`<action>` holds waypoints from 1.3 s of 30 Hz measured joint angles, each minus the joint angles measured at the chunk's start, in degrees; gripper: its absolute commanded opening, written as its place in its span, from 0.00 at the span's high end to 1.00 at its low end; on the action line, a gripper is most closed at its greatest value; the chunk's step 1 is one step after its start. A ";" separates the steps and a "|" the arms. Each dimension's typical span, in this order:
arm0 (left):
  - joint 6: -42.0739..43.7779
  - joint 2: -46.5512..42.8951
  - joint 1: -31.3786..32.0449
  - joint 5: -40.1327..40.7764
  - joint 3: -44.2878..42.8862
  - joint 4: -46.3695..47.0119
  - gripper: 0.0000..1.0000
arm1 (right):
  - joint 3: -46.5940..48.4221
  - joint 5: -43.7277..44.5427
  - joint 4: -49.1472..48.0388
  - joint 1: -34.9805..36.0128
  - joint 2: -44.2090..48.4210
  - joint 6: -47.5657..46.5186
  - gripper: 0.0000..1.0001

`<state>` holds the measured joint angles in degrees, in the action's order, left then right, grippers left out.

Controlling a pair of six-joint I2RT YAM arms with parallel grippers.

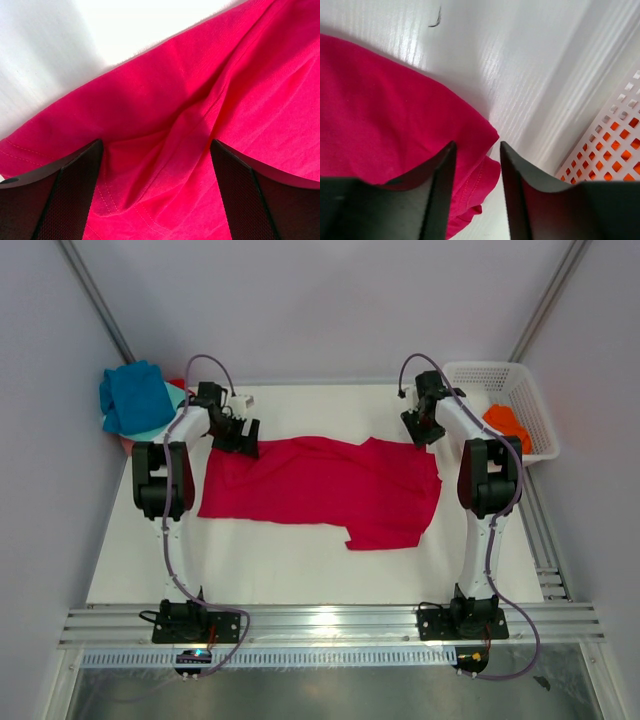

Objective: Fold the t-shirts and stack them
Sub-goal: Fold the tshirt

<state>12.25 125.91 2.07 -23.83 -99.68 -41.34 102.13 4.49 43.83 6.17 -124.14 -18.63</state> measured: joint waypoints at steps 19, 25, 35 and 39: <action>-0.04 -0.11 -0.96 -1.57 0.50 0.83 0.12 | -0.83 -2.29 1.16 0.02 -0.02 0.31 0.97; 0.17 -2.54 -1.36 0.76 3.37 1.31 0.24 | -1.77 -2.27 0.83 0.02 -0.02 0.24 0.97; 1.40 -7.04 -7.23 2.01 4.46 1.22 1.00 | -1.99 -2.54 -0.22 0.02 -0.02 -0.11 0.97; 1.46 -7.04 -7.32 1.95 4.52 1.03 0.98 | -2.93 -2.69 -0.66 0.02 -0.02 -0.50 0.97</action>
<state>13.72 118.87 -5.26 -21.89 -95.15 -40.32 99.20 1.80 43.18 6.20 -124.16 -19.14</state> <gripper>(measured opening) 0.002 0.035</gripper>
